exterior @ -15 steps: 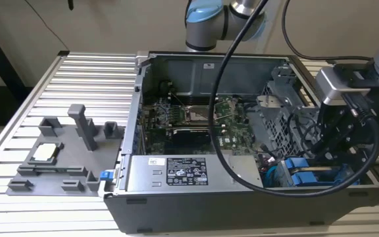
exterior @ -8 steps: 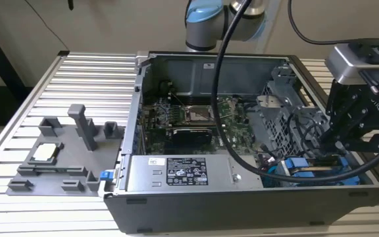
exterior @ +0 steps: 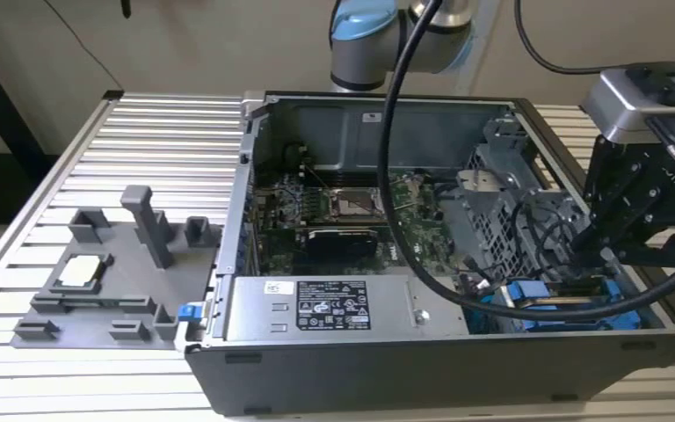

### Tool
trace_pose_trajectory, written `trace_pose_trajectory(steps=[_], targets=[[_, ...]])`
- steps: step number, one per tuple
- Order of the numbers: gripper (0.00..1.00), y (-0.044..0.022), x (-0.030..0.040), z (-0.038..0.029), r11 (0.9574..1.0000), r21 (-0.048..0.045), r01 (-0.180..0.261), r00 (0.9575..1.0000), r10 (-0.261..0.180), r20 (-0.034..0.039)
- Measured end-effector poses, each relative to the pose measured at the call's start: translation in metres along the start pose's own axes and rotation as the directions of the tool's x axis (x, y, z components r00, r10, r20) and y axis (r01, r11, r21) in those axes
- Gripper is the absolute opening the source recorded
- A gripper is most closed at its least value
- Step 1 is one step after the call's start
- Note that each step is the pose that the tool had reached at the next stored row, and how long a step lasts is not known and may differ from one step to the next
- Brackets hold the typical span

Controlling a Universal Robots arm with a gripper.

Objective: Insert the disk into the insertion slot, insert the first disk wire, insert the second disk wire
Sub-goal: 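Insert the second disk wire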

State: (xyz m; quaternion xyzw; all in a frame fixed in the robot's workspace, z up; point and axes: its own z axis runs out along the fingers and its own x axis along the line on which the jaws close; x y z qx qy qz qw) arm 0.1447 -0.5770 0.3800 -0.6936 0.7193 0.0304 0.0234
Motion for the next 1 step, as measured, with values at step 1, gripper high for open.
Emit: trace_pose_trajectory(steps=[1], targets=[[0.24,0.0000,0.0000,0.0000,1.0000,0.0000,0.000,1.0000,0.000,0.0000]])
